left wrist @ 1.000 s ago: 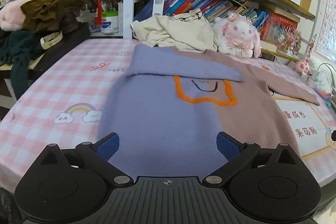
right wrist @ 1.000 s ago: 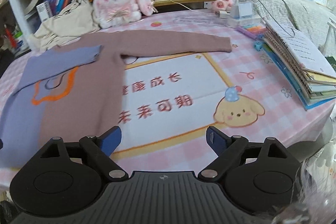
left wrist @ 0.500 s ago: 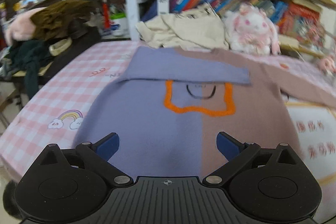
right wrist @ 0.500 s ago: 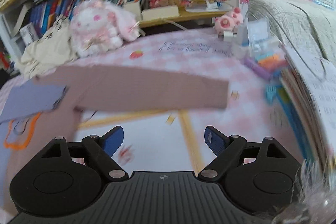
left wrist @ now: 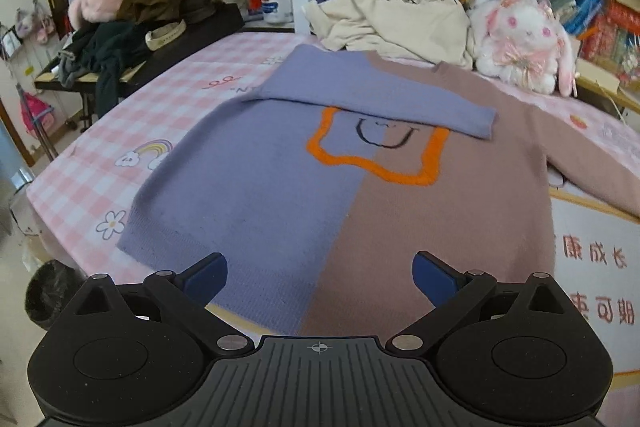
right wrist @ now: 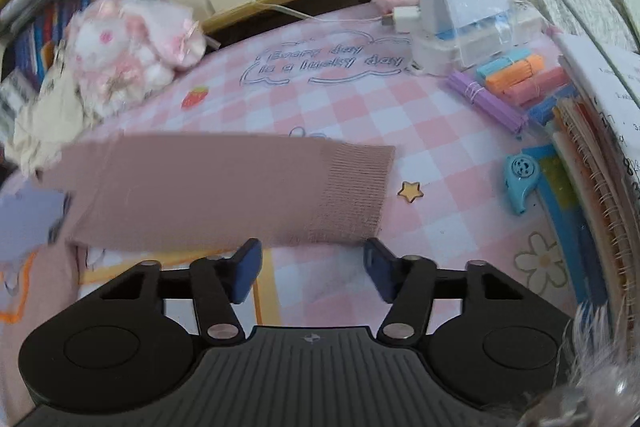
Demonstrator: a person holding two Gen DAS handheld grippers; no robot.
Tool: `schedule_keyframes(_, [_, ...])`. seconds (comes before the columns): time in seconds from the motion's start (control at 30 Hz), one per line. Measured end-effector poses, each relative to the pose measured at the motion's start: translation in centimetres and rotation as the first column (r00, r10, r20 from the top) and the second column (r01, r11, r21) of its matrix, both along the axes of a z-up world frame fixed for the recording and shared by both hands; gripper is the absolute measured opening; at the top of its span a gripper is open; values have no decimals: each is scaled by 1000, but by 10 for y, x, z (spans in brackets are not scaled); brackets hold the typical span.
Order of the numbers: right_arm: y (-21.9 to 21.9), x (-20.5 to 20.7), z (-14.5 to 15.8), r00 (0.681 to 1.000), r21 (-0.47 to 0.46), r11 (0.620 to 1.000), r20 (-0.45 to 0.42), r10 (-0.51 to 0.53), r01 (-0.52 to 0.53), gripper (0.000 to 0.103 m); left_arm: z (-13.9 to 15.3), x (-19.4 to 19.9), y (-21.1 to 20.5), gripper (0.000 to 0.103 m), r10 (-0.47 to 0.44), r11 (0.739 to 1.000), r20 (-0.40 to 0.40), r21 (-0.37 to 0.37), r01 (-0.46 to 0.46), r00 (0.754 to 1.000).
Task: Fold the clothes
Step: 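Move the right gripper to the mauve sleeve cuff and grasp it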
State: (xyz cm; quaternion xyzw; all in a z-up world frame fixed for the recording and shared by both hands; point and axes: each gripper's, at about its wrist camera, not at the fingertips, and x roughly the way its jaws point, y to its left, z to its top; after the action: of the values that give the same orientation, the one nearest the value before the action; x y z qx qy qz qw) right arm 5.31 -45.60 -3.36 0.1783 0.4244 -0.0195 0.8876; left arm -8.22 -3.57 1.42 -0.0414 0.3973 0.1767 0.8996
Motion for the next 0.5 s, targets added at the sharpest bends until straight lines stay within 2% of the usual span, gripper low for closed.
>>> schedule_keyframes(0.1, [-10, 6, -2, 999, 48, 998, 15, -40, 39, 39, 3, -5, -5, 100, 9, 999, -12, 31, -9, 1000])
schedule_keyframes(0.33, [-29, 25, -10, 988, 237, 963, 51, -146, 130, 38, 17, -19, -6, 100, 59, 994, -23, 99, -56, 998])
schedule_keyframes(0.5, [-36, 38, -10, 985, 246, 958, 46, -163, 147, 38, 26, -29, -4, 100, 94, 986, -20, 139, -91, 995])
